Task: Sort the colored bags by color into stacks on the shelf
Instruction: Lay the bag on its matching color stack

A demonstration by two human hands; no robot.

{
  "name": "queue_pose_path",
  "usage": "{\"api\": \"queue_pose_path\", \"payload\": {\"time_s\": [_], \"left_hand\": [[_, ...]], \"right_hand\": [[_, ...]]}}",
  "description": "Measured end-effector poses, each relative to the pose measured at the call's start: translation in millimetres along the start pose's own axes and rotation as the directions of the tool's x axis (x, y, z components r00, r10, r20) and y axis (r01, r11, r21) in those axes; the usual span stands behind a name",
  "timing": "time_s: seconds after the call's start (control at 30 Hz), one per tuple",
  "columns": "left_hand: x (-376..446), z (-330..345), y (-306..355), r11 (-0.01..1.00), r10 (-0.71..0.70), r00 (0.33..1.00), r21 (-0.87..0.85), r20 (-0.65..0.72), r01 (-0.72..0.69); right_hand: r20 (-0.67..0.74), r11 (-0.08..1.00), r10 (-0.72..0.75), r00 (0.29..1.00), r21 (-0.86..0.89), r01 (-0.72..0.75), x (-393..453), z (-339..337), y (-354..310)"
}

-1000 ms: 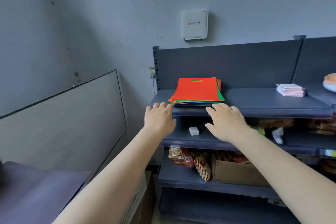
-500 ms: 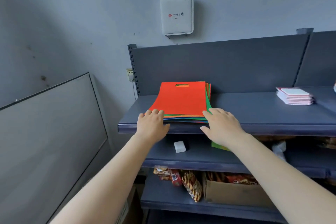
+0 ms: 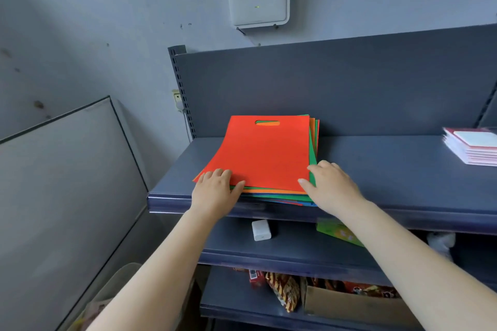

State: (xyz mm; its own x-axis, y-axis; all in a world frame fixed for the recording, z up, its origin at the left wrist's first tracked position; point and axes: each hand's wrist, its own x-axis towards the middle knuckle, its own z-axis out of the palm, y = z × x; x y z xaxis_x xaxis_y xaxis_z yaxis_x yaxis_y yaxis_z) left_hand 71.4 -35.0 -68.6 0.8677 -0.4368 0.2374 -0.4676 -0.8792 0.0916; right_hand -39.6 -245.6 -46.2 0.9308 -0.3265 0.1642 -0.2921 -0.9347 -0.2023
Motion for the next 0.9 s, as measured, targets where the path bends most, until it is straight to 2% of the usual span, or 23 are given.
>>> {"api": "queue_pose_path", "payload": {"time_s": [0.1,0.23,0.37,0.5,0.6,0.77,0.83,0.9], "left_hand": [[9,15,0,0.996,0.015,1.0,-0.085,-0.008,-0.015],[14,28,7,0.985,0.125,0.991,-0.111,-0.049,-0.13],[19,28,13,0.963,0.221,0.973,-0.143,-0.058,-0.228],[27,24,16,0.922,0.296,0.955,-0.253,-0.026,-0.293],[40,21,11,0.912,0.234,0.972,-0.346,-0.005,-0.221],[61,25,-9,0.959,0.023,1.0,-0.283,0.014,-0.018],[66,27,-18,0.936,-0.088,0.995,-0.339,0.045,0.098],[69,26,-27,0.883,-0.212,0.973,-0.409,0.089,0.23]], "right_hand": [[0.015,0.989,0.115,0.993,0.087,-0.116,18,9,10],[0.039,0.89,0.285,0.958,0.361,-0.279,35,21,24],[-0.07,0.805,0.378,0.923,0.518,-0.29,41,30,32],[-0.156,0.81,0.368,0.916,0.538,-0.234,48,35,44],[-0.256,0.819,0.384,0.887,0.538,-0.199,53,40,57],[-0.305,0.71,0.485,0.819,0.685,-0.165,61,49,80],[-0.332,0.698,0.498,0.801,0.701,-0.144,63,54,86],[-0.321,0.643,0.516,0.794,0.758,-0.112,65,57,90]]}}
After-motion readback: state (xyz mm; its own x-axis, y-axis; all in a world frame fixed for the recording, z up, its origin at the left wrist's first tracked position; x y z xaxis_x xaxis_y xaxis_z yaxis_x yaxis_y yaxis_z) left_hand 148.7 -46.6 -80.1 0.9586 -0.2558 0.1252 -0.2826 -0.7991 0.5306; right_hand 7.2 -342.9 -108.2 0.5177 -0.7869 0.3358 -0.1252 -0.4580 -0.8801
